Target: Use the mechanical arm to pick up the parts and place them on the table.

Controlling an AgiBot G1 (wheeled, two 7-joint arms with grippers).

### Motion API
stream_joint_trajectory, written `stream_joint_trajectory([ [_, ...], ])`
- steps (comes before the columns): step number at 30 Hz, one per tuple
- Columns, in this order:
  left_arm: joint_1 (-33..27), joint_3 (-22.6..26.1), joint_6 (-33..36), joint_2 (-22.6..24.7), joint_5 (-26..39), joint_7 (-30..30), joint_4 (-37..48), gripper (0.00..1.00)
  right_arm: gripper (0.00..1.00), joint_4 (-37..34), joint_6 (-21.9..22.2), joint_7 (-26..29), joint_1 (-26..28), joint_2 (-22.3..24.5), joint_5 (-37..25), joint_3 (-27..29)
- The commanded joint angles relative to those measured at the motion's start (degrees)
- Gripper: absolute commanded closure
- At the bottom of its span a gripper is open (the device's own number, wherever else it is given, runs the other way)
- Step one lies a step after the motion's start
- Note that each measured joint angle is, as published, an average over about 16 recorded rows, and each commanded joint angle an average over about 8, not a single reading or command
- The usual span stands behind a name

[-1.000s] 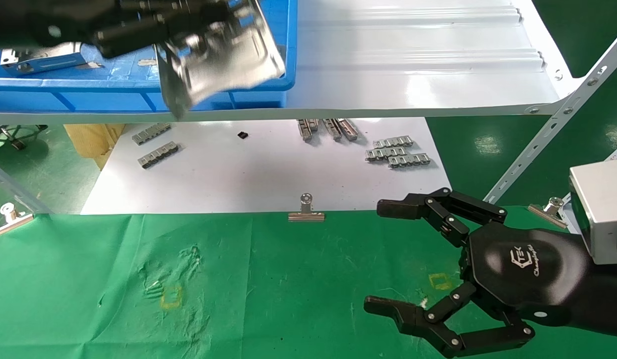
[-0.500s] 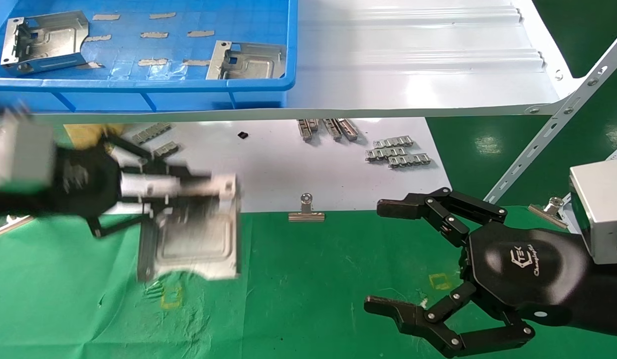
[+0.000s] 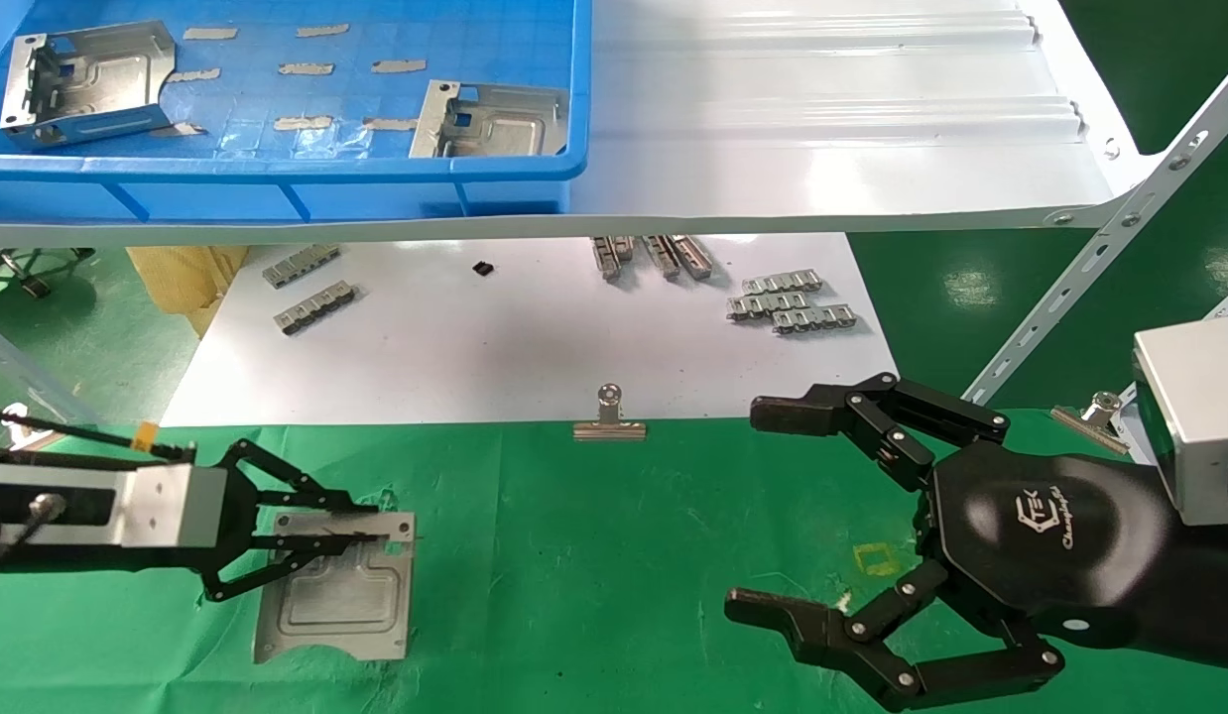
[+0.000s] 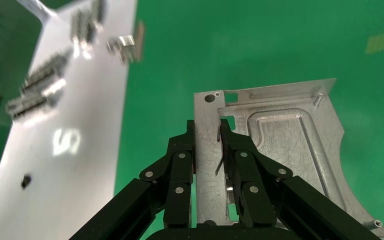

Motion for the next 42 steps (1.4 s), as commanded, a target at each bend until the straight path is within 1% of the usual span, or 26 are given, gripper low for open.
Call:
stream_joint_trajectory([
  [1, 0.15, 0.50, -0.64, 0.59, 0.69, 3.01, 2.37, 0.67, 0.00, 0.00, 0.00, 0.00, 0.00, 0.00, 0.00, 0.00],
  [5, 0.25, 0.72, -1.27, 1.95, 1.17, 6.35, 6.22, 0.17, 0.00, 0.00, 0.00, 0.00, 0.00, 0.00, 0.00, 0.00],
  [6, 0.23, 0.75, -1.37, 2.26, 1.23, 6.96, 7.08, 0.08, 0.00, 0.00, 0.00, 0.00, 0.00, 0.00, 0.00, 0.00],
  [7, 0.16, 0.77, -1.42, 2.56, 1.27, 7.41, 7.85, 0.01, 0.00, 0.00, 0.00, 0.00, 0.00, 0.00, 0.00, 0.00],
  [8, 0.05, 0.80, -1.46, 2.84, 1.32, 7.86, 8.57, 0.00, 0.00, 0.00, 0.00, 0.00, 0.00, 0.00, 0.00, 0.00],
  [12, -0.49, 0.99, -0.96, 3.72, 1.61, 9.43, 10.78, 0.00, 0.00, 0.00, 0.00, 0.00, 0.00, 0.00, 0.00, 0.00],
  [16, -1.22, 1.13, 0.37, 4.29, 1.58, 9.58, 12.55, 0.00, 0.00, 0.00, 0.00, 0.00, 0.00, 0.00, 0.00, 0.00],
  [19, -1.84, 0.87, 1.53, 4.47, 0.65, 7.59, 13.66, 0.00, 0.00, 0.00, 0.00, 0.00, 0.00, 0.00, 0.00, 0.00],
  [26, -2.34, -0.12, 2.53, 3.70, -2.81, 0.37, 14.55, 0.00, 0.00, -0.01, 0.01, 0.00, -0.01, 0.01, 0.01, 0.00],
  [30, -2.11, -0.25, 2.58, 3.40, -3.53, -0.77, 14.62, 0.00, 0.00, -0.02, 0.02, 0.00, -0.02, 0.01, 0.02, 0.01],
  [36, -1.88, -0.47, 2.47, 3.33, -3.56, -0.61, 14.07, 0.00, 0.00, -0.01, 0.02, 0.00, -0.02, 0.01, 0.01, 0.01],
  [42, 0.19, -2.45, 2.13, 2.54, -4.71, -3.60, 10.15, 0.00, 0.00, -0.02, 0.02, 0.00, -0.02, 0.01, 0.02, 0.01],
])
